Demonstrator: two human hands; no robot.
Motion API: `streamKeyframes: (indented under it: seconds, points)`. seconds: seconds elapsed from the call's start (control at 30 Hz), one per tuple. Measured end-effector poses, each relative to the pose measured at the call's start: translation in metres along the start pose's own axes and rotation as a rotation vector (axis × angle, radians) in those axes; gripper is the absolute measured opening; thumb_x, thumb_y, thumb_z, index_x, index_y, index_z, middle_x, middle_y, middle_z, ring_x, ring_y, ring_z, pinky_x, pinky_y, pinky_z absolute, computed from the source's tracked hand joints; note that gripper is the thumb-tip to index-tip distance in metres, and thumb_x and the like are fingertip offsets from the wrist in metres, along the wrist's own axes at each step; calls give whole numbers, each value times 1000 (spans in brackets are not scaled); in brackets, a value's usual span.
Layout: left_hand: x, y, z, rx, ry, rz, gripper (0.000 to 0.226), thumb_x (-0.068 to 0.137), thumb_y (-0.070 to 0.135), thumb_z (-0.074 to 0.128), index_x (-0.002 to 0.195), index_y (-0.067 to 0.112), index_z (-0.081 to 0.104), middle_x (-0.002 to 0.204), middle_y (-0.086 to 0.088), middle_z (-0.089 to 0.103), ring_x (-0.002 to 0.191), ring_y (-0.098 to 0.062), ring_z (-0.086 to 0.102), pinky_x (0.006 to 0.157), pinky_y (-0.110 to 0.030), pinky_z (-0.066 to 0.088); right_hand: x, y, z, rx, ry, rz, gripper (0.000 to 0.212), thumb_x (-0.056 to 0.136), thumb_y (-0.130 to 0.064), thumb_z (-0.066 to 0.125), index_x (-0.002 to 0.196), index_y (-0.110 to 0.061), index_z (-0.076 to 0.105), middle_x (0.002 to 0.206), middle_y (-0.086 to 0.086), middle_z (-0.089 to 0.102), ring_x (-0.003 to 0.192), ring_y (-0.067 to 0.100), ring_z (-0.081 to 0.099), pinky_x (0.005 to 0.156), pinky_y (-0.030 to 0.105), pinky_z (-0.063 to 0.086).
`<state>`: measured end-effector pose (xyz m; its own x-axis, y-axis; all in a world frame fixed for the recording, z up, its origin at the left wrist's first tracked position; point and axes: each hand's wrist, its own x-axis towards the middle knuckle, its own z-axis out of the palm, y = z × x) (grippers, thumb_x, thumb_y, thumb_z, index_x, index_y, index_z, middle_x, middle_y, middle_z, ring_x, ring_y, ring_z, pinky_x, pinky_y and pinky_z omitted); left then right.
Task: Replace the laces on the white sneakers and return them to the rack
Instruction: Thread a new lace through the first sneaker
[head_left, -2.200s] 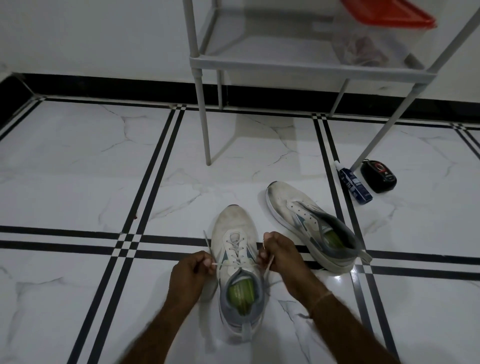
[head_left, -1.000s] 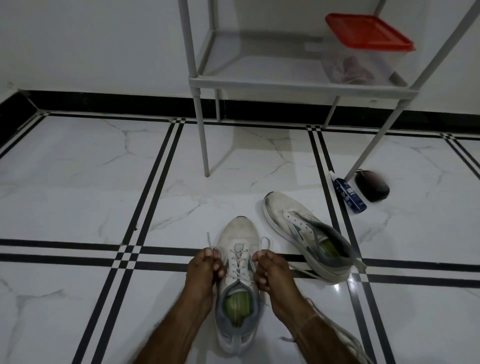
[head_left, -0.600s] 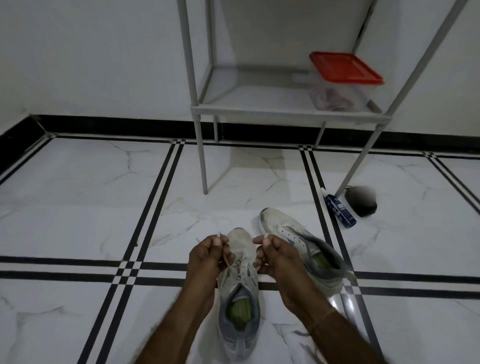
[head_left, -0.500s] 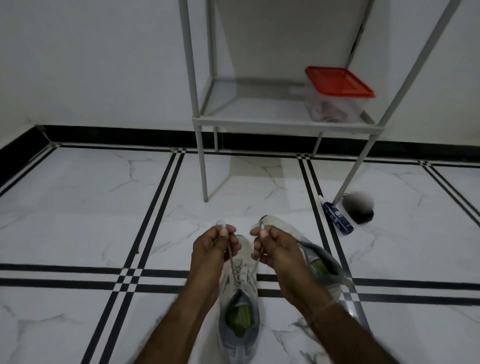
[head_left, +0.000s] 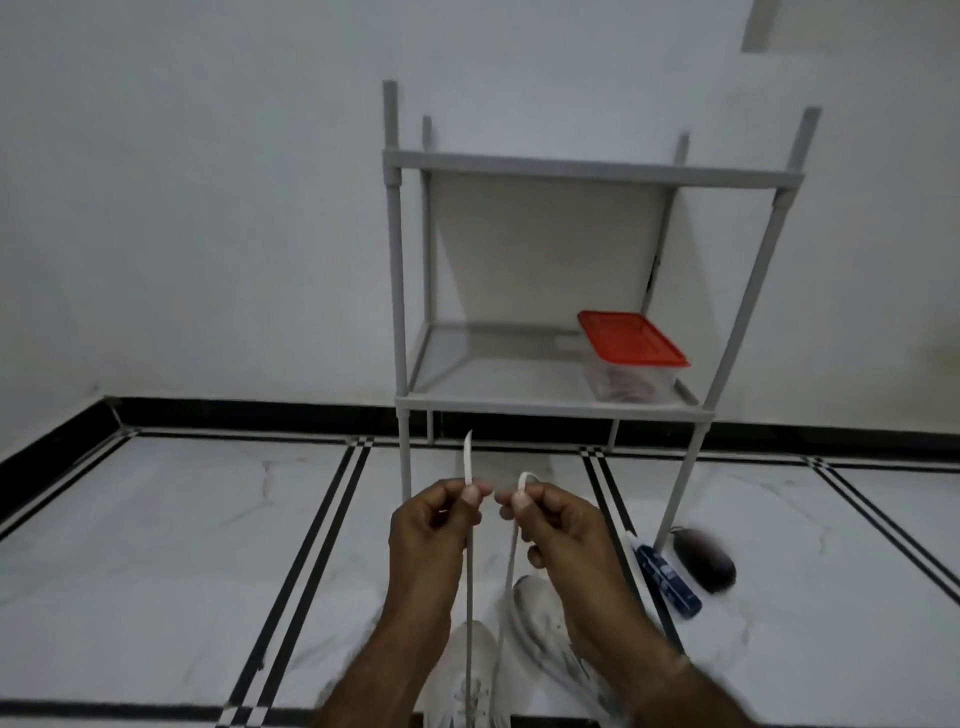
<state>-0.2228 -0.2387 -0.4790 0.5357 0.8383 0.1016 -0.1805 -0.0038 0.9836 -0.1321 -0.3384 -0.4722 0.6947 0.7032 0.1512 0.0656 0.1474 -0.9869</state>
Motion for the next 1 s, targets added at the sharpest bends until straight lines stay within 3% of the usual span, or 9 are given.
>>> streamKeyframes:
  seconds: [0.17, 0.27, 0.37, 0.47, 0.57, 0.67, 0.8, 0.9, 1.0]
  points:
    - [5, 24, 6, -10, -44, 68, 12, 95, 16, 67, 96, 18, 79, 92, 5, 79, 88, -5, 71, 78, -26, 56, 14, -20, 0, -14, -8, -69, 21, 101, -18, 60, 101, -24, 81, 86, 5, 72, 72, 13, 55, 62, 25, 46]
    - [10, 32, 10, -19, -50, 116, 12, 93, 7, 68, 97, 11, 78, 91, 2, 79, 84, -3, 72, 67, -11, 51, 19, -29, -1, -37, -33, -102, 21, 101, -20, 60, 102, -26, 81, 87, 12, 72, 73, 15, 57, 63, 26, 47]
    - [12, 33, 11, -9, -58, 135, 11, 92, 5, 69, 96, 10, 77, 89, 1, 79, 81, -3, 71, 64, -9, 49, 22, -30, -3, -29, -43, -120, 22, 102, -17, 59, 103, -24, 81, 89, 15, 71, 74, 17, 58, 65, 26, 49]
    - [12, 33, 10, -20, -71, 132, 8, 91, 8, 70, 94, 10, 77, 88, -2, 78, 80, -4, 71, 66, -12, 51, 21, -27, -3, 1, -39, -105, 21, 101, -18, 61, 103, -22, 81, 90, 14, 73, 75, 17, 61, 67, 26, 51]
    - [14, 27, 8, -24, -73, 98, 7, 90, 15, 73, 94, 14, 78, 93, -3, 78, 95, -14, 73, 86, -30, 54, 19, -23, 0, 29, -85, -23, 19, 101, -20, 61, 108, -16, 78, 95, 9, 77, 74, 17, 64, 64, 26, 51]
    - [17, 23, 8, -93, -104, 46, 10, 89, 16, 73, 97, 12, 77, 96, -10, 77, 96, -28, 72, 91, -44, 56, 22, -17, 4, 88, -132, 84, 21, 102, -21, 60, 111, -9, 74, 95, 9, 76, 71, 17, 65, 61, 25, 50]
    - [15, 8, 0, -37, -314, 12, 34, 95, 38, 59, 123, 20, 67, 111, -1, 76, 107, -19, 71, 95, -38, 55, 33, -14, 3, 131, -135, 124, 21, 101, -18, 61, 109, -3, 74, 83, 10, 69, 65, 11, 60, 61, 21, 51]
    - [8, -14, -9, 44, -447, -64, 35, 100, 38, 51, 112, 9, 67, 88, -4, 71, 87, -22, 72, 85, -33, 58, 38, -7, -2, 50, -92, 83, 20, 101, -18, 61, 109, -4, 74, 79, 4, 71, 57, 6, 55, 52, 17, 43]
    - [13, -29, -11, -134, -300, -149, 31, 104, 32, 48, 91, 8, 62, 68, -2, 54, 67, -19, 60, 78, -35, 58, 24, 21, -8, -86, 46, 54, 20, 104, -25, 56, 110, -13, 72, 99, 3, 76, 57, -2, 54, 51, 15, 41]
